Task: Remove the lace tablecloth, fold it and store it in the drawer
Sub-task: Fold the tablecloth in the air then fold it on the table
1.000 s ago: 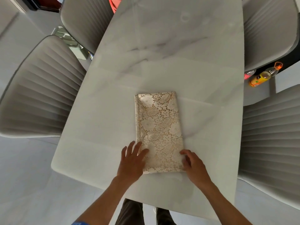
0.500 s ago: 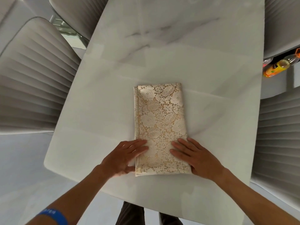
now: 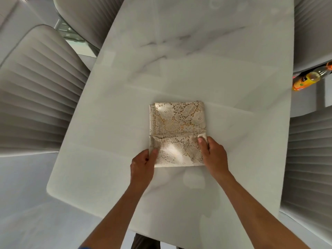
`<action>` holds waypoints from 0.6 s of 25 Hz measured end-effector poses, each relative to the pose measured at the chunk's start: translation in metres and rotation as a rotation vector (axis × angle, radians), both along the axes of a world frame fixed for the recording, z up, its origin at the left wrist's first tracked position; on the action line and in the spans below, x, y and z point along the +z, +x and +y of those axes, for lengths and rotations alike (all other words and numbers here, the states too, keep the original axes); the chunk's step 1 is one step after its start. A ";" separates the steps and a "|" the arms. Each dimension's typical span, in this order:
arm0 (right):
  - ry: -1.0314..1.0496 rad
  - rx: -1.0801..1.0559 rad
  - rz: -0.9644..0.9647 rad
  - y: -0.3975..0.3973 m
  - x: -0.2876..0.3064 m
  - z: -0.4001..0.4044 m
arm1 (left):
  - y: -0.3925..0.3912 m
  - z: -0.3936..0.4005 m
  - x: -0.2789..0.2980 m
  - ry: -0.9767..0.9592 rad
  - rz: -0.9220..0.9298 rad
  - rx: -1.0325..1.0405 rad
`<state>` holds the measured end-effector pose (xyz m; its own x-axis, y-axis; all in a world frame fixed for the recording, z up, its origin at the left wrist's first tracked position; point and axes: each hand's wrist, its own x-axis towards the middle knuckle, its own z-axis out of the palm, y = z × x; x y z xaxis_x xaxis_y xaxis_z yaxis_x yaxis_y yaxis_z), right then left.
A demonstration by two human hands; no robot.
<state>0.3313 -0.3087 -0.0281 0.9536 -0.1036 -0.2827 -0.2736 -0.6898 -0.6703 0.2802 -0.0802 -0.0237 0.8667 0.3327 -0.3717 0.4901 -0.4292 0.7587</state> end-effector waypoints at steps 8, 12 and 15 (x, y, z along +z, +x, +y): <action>-0.167 -0.064 -0.101 0.002 0.003 0.008 | 0.037 0.009 -0.006 0.774 -0.307 -0.729; -0.492 0.735 -0.469 0.016 -0.005 -0.031 | 0.051 0.041 -0.012 0.678 -0.257 -1.072; -0.535 1.027 -0.378 0.037 -0.007 -0.068 | 0.062 0.061 -0.013 0.590 -0.221 -1.190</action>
<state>0.3686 -0.3764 -0.0349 0.6730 0.7294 -0.1225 0.7130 -0.6839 -0.1547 0.3418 -0.0194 -0.0370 0.7614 -0.5977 -0.2508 -0.5138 -0.7924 0.3287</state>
